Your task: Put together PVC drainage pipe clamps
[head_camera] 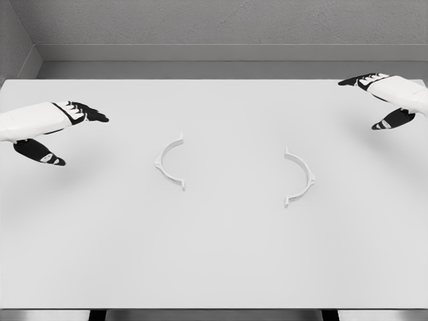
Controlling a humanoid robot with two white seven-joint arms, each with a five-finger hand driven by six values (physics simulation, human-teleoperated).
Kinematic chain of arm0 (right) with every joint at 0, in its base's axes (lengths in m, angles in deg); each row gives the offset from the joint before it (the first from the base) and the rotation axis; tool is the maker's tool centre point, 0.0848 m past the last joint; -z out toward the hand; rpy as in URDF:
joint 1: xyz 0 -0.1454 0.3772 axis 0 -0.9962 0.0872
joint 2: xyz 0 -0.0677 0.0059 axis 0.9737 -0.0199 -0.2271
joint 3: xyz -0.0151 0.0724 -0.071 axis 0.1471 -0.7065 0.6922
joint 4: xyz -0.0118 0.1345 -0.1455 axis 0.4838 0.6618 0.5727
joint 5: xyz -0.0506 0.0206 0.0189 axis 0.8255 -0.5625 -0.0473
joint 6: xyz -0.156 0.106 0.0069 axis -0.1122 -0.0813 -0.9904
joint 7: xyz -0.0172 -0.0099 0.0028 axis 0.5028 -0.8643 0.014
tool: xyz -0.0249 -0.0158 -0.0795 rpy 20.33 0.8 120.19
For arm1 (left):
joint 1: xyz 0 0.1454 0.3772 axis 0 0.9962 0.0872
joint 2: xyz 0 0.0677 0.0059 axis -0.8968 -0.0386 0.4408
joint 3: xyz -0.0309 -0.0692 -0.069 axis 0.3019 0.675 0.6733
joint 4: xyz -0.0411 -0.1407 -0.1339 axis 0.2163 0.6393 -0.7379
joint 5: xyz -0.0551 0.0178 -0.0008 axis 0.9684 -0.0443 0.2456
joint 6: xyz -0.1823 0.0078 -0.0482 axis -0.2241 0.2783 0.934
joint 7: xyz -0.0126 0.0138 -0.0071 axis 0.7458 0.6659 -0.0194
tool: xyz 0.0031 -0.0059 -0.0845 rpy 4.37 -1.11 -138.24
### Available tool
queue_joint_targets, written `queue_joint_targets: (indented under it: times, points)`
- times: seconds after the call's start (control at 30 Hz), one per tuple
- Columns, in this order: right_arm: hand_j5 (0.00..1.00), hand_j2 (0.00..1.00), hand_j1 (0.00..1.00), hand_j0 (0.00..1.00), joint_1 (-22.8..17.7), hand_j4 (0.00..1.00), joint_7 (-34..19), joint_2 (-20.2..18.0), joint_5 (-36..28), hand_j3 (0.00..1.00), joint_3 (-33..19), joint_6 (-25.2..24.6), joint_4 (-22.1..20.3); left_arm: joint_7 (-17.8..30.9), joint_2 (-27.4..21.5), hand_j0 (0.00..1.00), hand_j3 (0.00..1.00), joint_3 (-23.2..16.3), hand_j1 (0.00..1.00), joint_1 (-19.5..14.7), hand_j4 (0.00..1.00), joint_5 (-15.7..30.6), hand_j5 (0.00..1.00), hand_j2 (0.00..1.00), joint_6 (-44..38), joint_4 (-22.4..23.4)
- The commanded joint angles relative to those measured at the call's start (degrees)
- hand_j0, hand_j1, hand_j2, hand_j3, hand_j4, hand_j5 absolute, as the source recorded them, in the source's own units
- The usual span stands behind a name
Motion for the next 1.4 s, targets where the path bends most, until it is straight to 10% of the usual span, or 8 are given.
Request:
queue_joint_targets:
  times: [0.0, 0.37, 0.7, 1.37]
  points:
    - [1.0, 1.0, 1.0, 1.0, 0.1, 1.0, 0.1, -0.1, -0.4, 1.0, -0.1, -0.1, 0.0, 0.0, -0.1, 1.0, 1.0, 0.0, 1.0, 0.0, 1.0, 0.4, 1.0, 1.0, -0.2, 0.0]
    - [1.0, 1.0, 1.0, 1.0, -6.6, 1.0, -0.2, -3.2, -0.4, 1.0, -3.0, -0.1, -6.6, 0.3, 3.5, 1.0, 1.0, 4.9, 1.0, 2.7, 1.0, -1.2, 1.0, 1.0, -0.2, -1.2]
    - [1.0, 1.0, 1.0, 1.0, -11.0, 1.0, -1.6, -1.9, -0.4, 1.0, -3.5, -0.1, -12.6, 1.7, 23.9, 1.0, 1.0, 8.4, 1.0, 2.6, 1.0, -23.4, 1.0, 1.0, -0.2, 2.1]
    - [1.0, 1.0, 1.0, 1.0, -21.1, 1.0, -1.7, -2.0, -0.6, 1.0, -8.0, -0.1, -28.8, 1.7, 29.4, 1.0, 1.0, 8.4, 1.0, 1.0, 1.0, -30.1, 1.0, 1.0, -0.2, 4.1]
